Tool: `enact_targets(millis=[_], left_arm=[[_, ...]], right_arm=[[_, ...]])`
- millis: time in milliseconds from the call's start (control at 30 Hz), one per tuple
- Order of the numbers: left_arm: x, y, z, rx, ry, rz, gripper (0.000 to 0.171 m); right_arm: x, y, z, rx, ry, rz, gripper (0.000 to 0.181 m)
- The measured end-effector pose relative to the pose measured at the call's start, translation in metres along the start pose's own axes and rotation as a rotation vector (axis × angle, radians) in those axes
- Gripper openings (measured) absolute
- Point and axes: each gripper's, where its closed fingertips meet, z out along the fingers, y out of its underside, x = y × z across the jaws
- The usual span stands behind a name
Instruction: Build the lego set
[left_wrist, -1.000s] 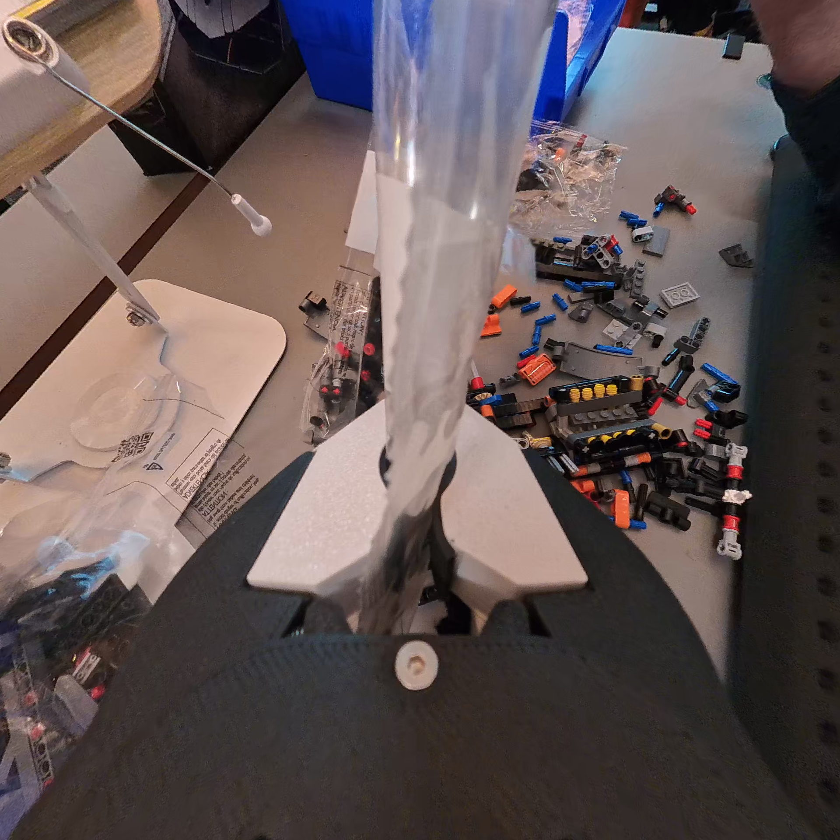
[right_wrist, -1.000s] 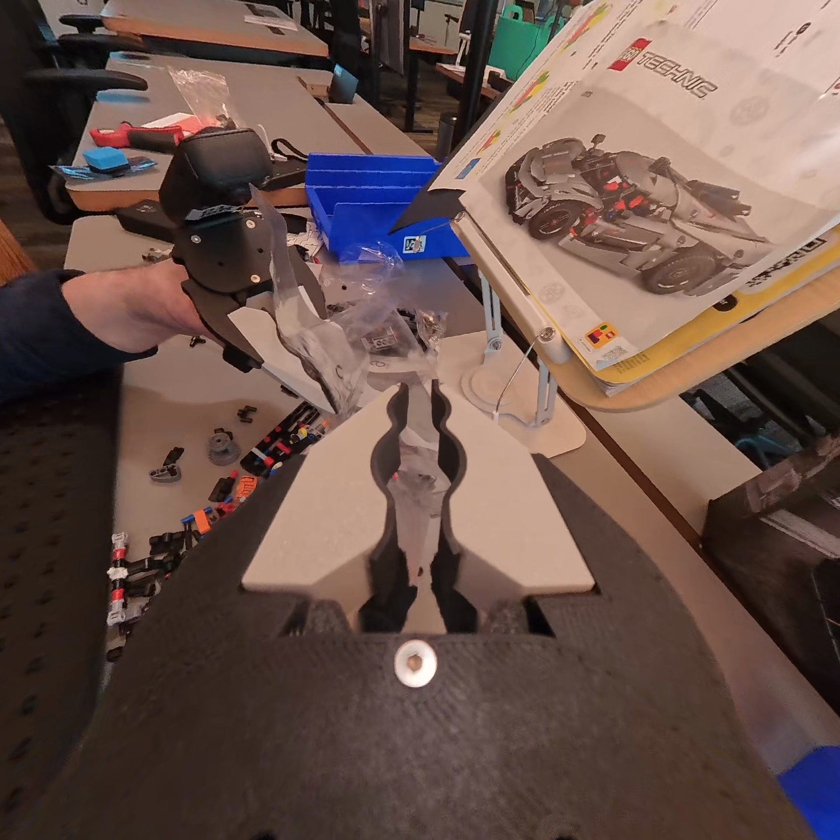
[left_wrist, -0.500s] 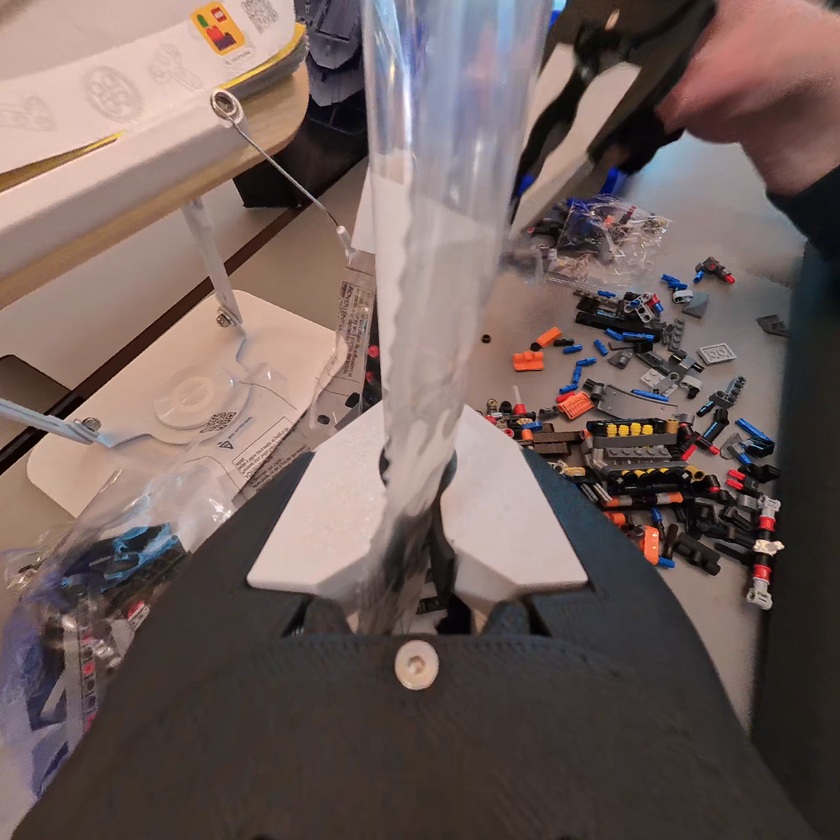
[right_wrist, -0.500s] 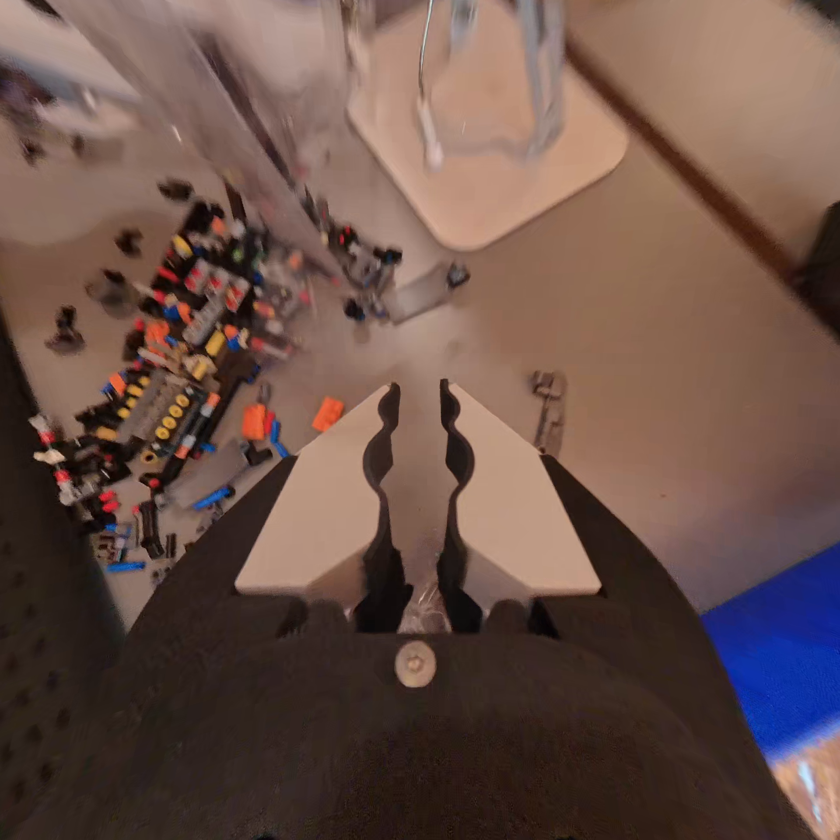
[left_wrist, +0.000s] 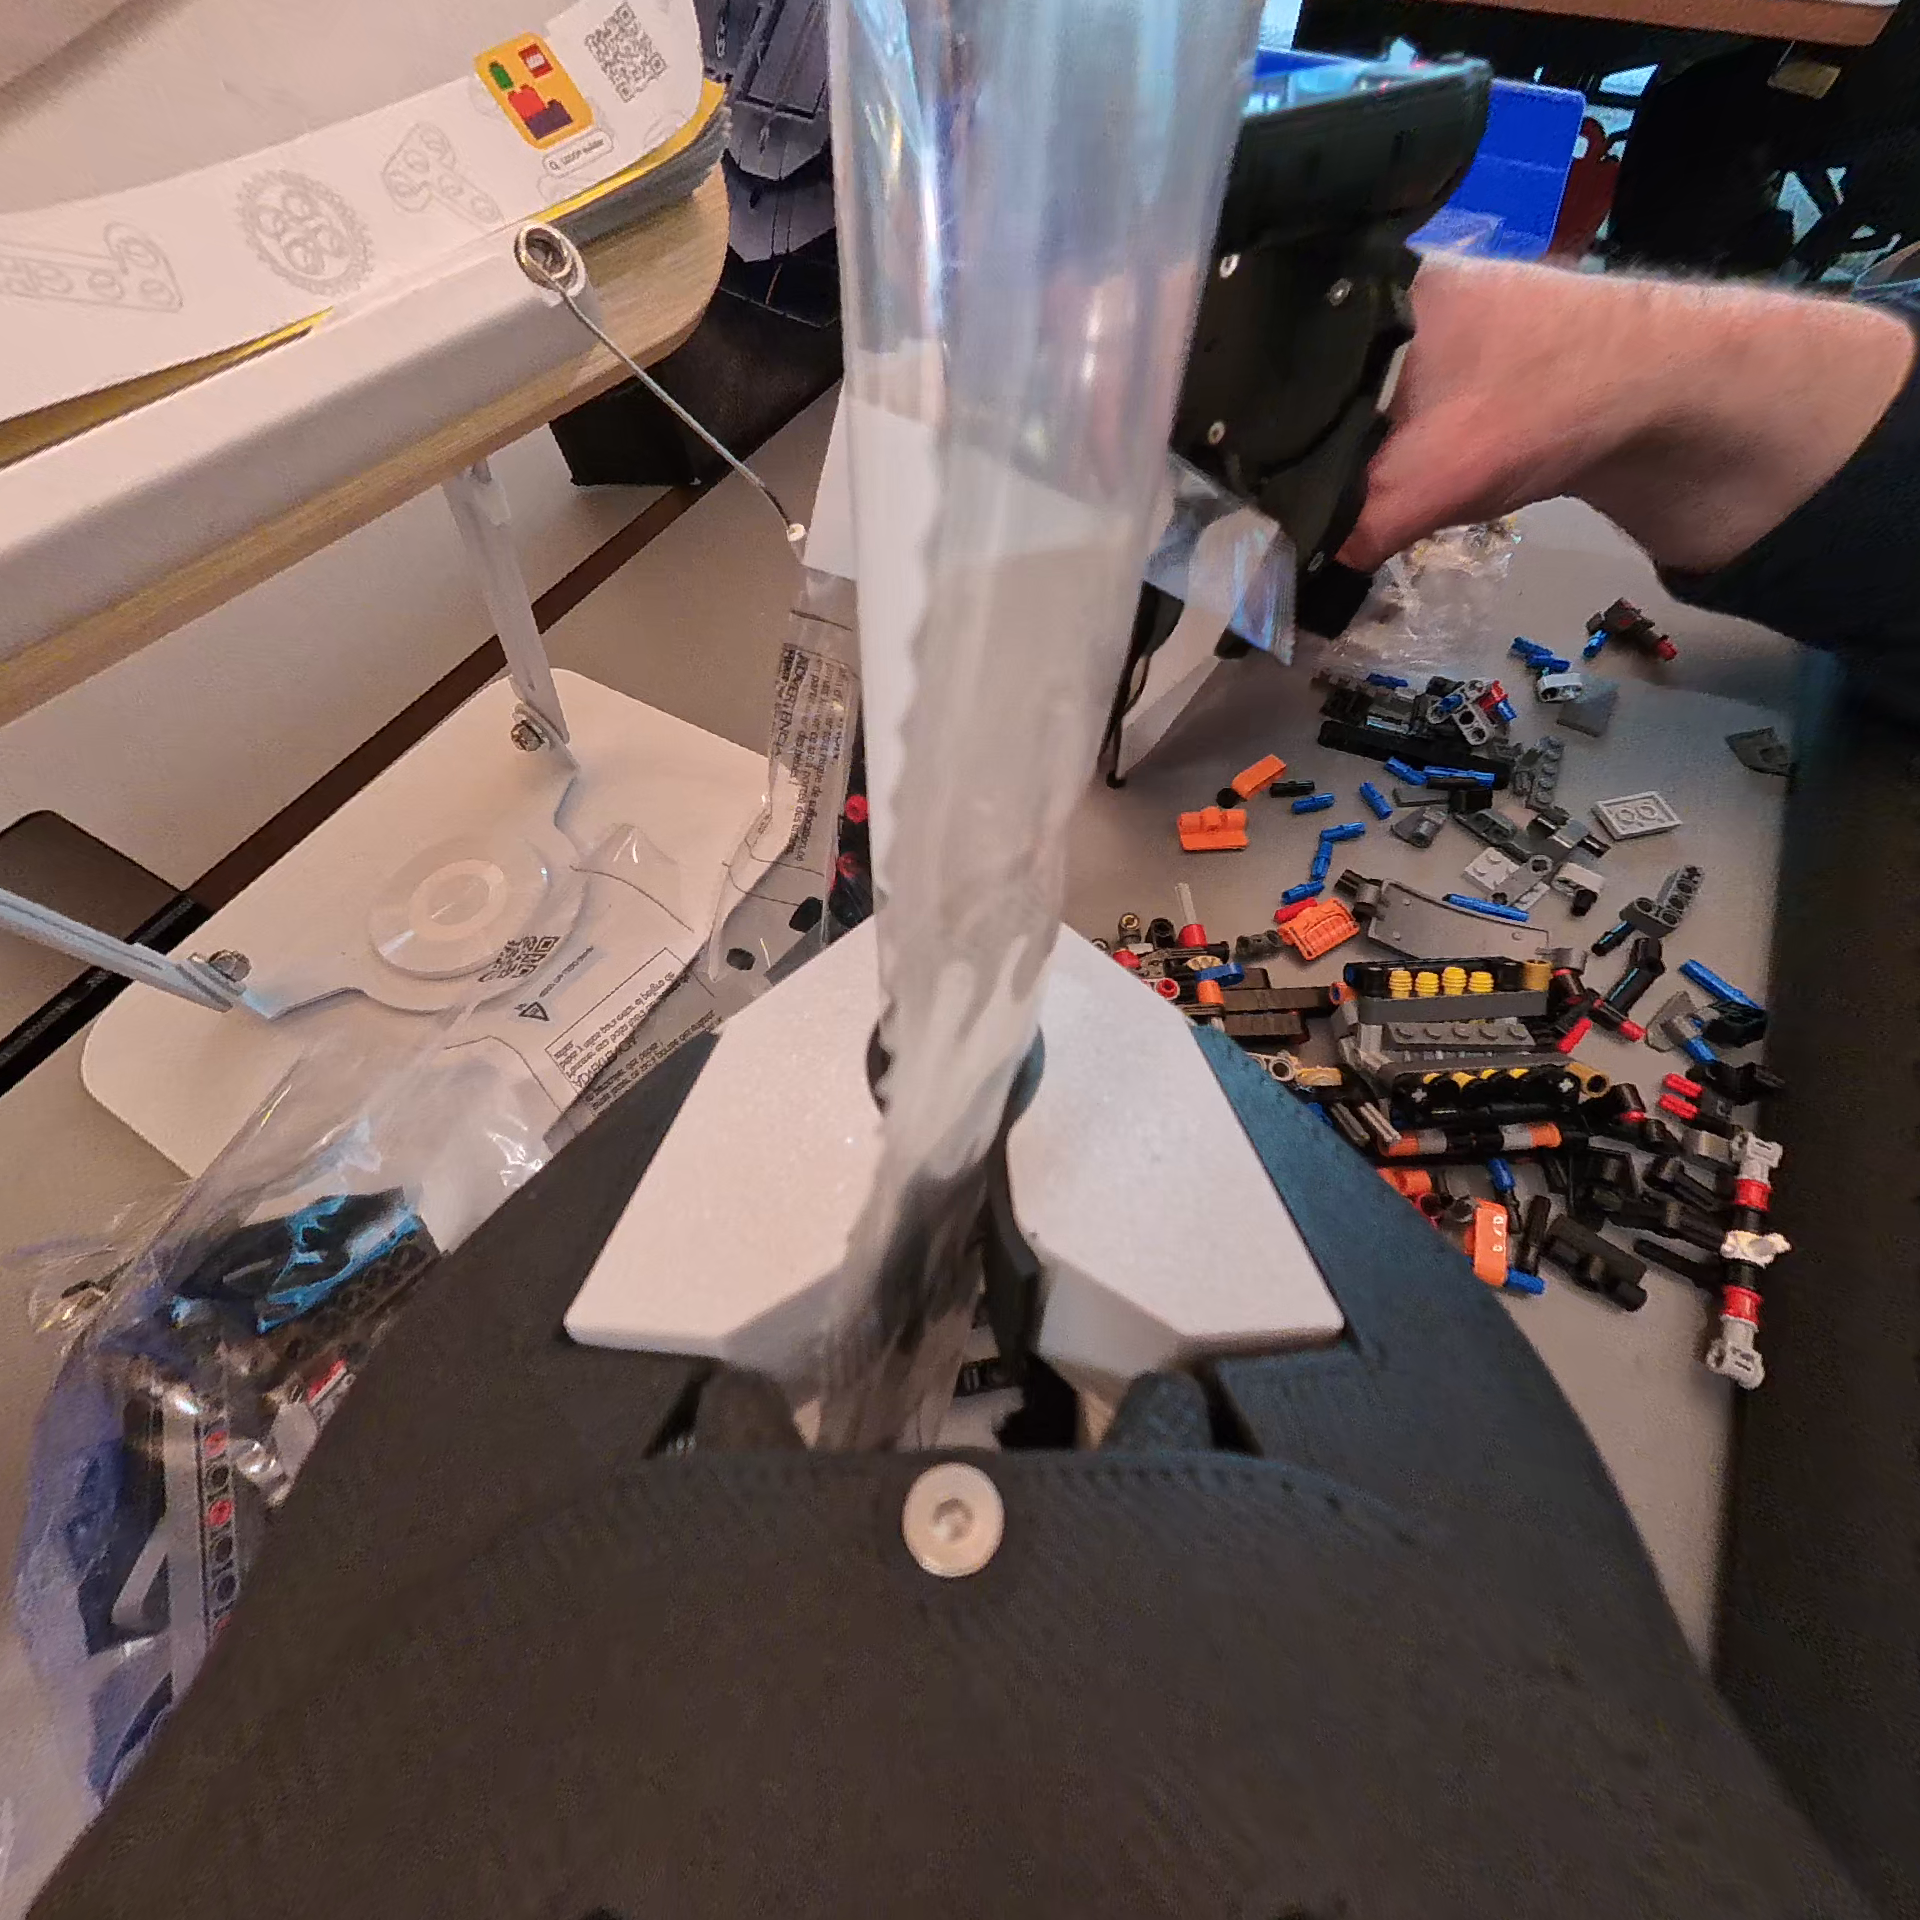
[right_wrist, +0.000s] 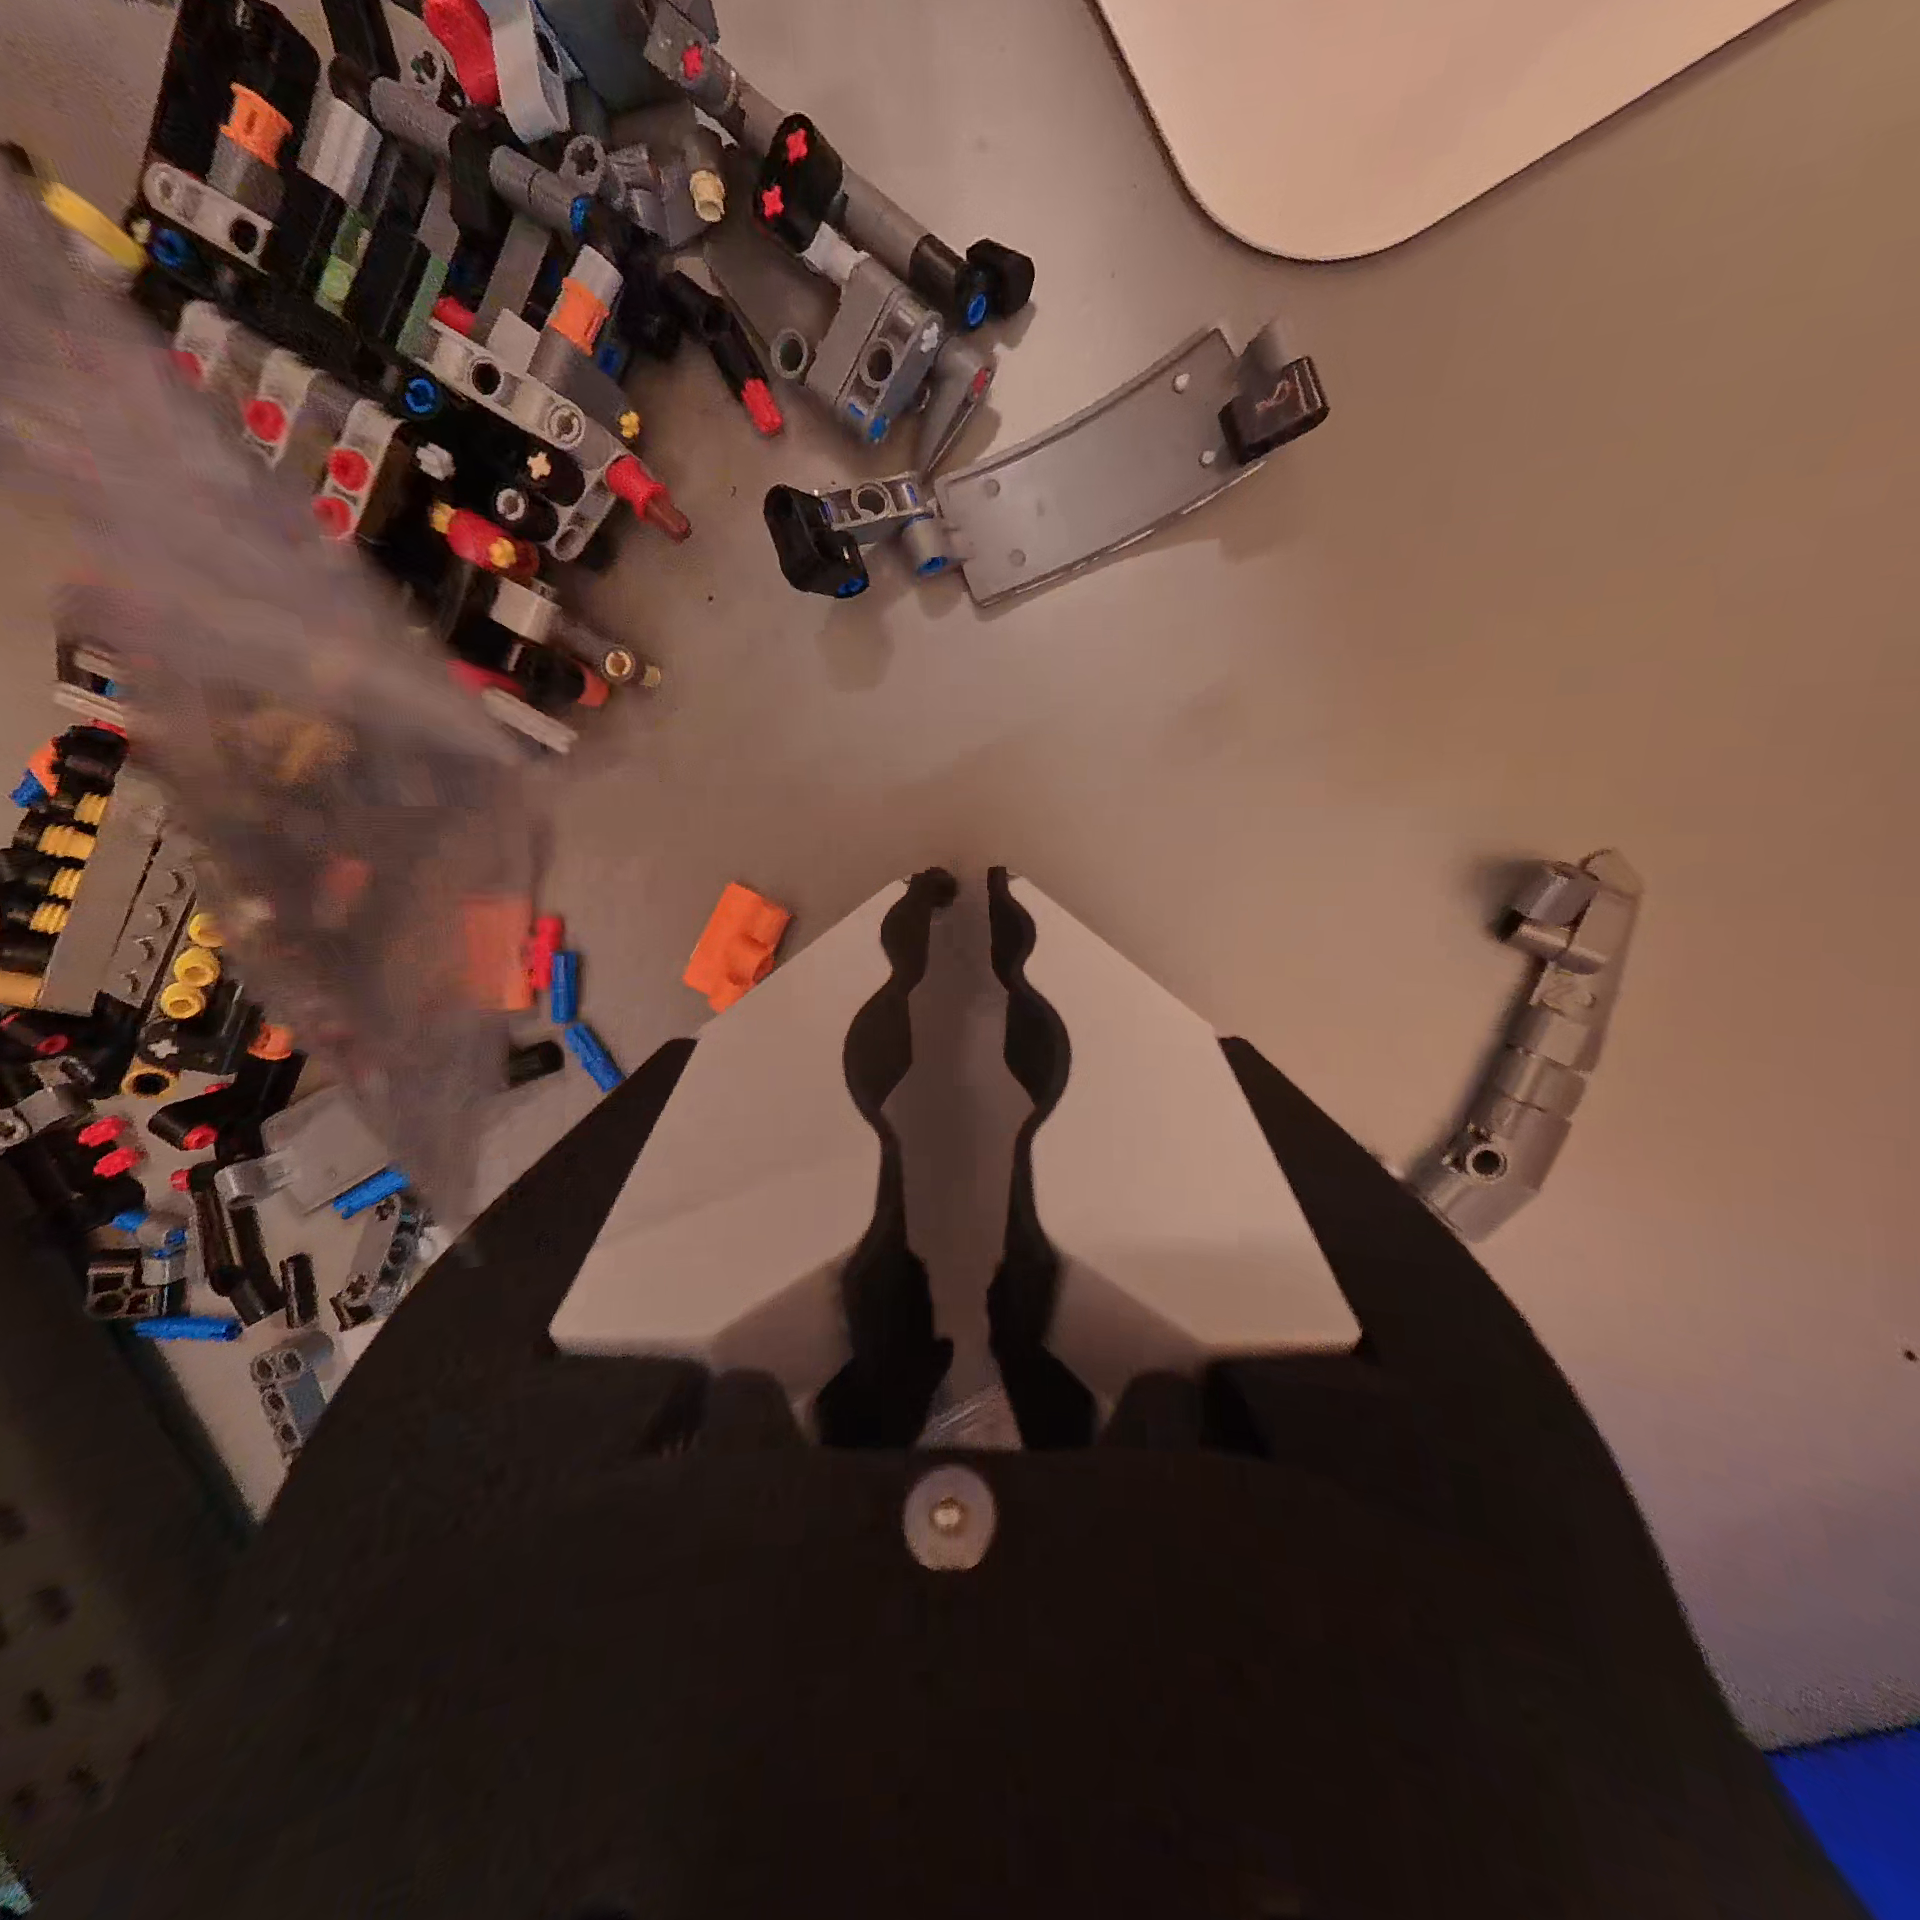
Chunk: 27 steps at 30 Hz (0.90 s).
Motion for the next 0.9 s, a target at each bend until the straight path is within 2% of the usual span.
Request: enact_targets(millis=[333,567,900], left_arm=[[0.0011,0.0007,0.0012,-0.005,0.004,0.003,0.000],[0.0014,0.0006,0.0012,-0.005,0.005,0.003,0.000],[0.0024,0.0011,0.0023,-0.010,0.007,0.008,0.000]], right_arm=[[-0.0064,-0.0004,0.0054,-0.019,-0.016,-0.021,0.004],[-0.0088,0.0033,0.0040,-0.035,-0.030,-0.014,0.010],[-0.0085,0.0072,0.0026,-0.052,-0.023,-0.025,0.003]])
